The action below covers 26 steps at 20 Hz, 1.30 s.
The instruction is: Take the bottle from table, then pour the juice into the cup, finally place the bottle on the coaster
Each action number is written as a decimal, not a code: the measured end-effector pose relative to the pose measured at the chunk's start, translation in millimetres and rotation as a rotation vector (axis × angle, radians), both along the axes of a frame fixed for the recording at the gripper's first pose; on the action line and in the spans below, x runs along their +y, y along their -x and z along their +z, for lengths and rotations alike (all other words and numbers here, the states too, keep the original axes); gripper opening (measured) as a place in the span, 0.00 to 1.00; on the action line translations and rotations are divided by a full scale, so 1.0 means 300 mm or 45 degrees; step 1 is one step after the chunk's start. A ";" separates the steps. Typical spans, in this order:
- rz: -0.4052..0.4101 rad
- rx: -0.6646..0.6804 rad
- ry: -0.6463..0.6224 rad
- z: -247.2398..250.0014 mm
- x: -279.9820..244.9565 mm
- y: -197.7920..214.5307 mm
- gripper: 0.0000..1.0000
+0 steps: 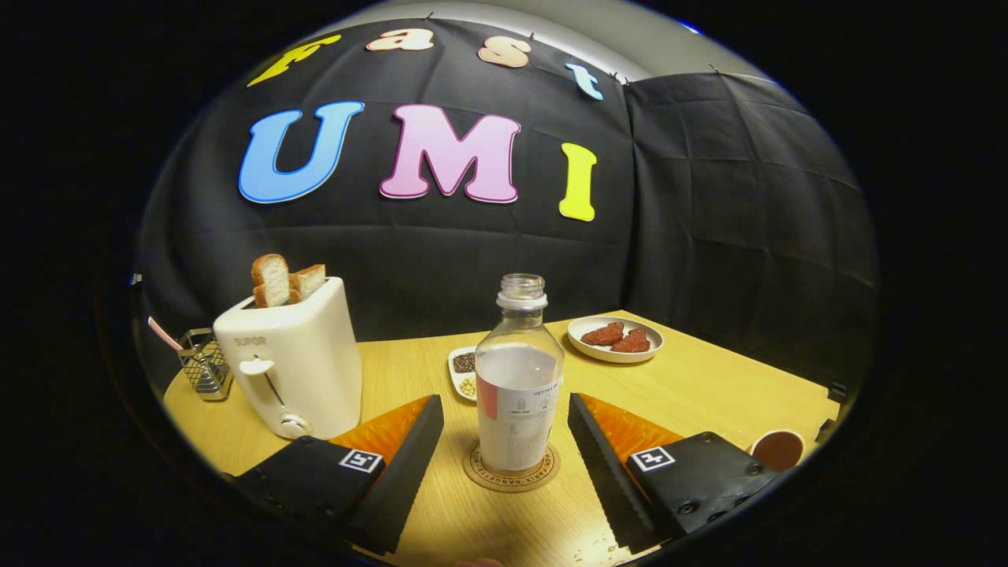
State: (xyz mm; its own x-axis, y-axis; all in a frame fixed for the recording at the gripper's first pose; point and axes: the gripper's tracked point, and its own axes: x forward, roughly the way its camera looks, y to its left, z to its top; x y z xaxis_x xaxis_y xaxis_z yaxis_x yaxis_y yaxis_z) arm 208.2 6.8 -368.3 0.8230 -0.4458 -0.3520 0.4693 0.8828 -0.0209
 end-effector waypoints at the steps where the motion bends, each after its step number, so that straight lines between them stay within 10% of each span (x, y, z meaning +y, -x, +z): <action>1: 0.021 -0.004 0.006 0.025 0.014 0.013 0.98; 26: 0.443 -0.277 -0.099 0.721 0.223 0.350 0.97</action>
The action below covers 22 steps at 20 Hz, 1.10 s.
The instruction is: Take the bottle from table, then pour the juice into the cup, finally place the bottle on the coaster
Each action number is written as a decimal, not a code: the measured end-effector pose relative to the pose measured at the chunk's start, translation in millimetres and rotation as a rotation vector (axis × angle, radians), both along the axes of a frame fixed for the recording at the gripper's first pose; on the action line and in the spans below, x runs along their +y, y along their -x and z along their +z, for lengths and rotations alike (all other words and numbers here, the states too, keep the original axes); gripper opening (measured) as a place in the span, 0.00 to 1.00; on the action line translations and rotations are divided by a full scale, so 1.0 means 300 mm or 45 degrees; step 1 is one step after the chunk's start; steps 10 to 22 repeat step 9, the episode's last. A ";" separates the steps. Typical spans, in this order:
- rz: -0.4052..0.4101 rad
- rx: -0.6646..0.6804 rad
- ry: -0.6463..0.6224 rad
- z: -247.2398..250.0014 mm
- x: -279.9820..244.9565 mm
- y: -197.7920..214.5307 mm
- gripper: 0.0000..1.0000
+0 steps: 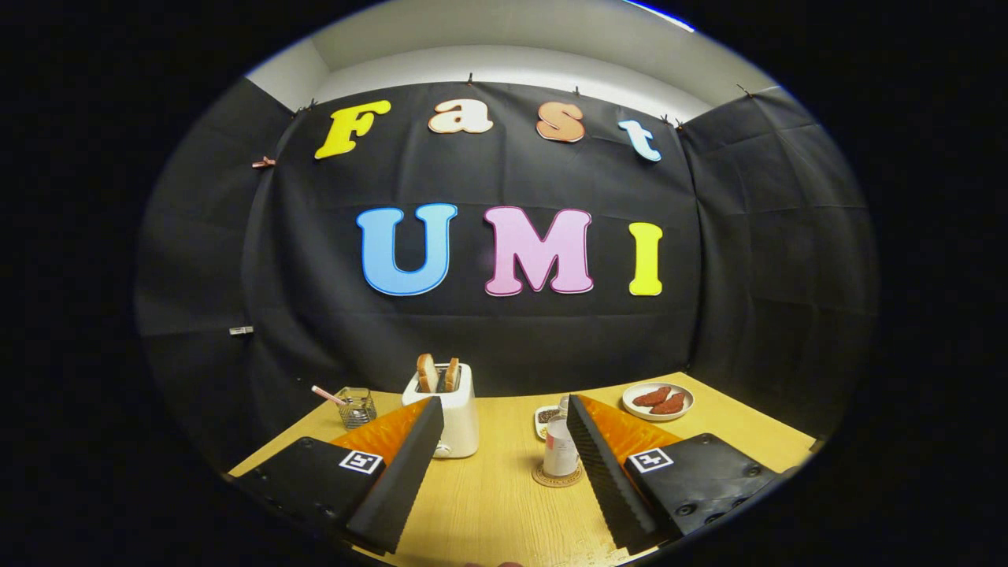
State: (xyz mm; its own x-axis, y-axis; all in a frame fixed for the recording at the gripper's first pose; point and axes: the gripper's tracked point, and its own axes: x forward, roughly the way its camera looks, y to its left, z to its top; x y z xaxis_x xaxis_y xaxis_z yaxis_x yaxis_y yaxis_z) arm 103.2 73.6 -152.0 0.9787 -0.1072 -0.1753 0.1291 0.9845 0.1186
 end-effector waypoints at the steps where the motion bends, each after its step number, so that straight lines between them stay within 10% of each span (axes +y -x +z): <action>1: 0.015 -0.007 -0.009 0.025 0.002 0.014 0.97; 22: 0.077 -0.058 -0.025 0.173 -0.042 0.116 0.97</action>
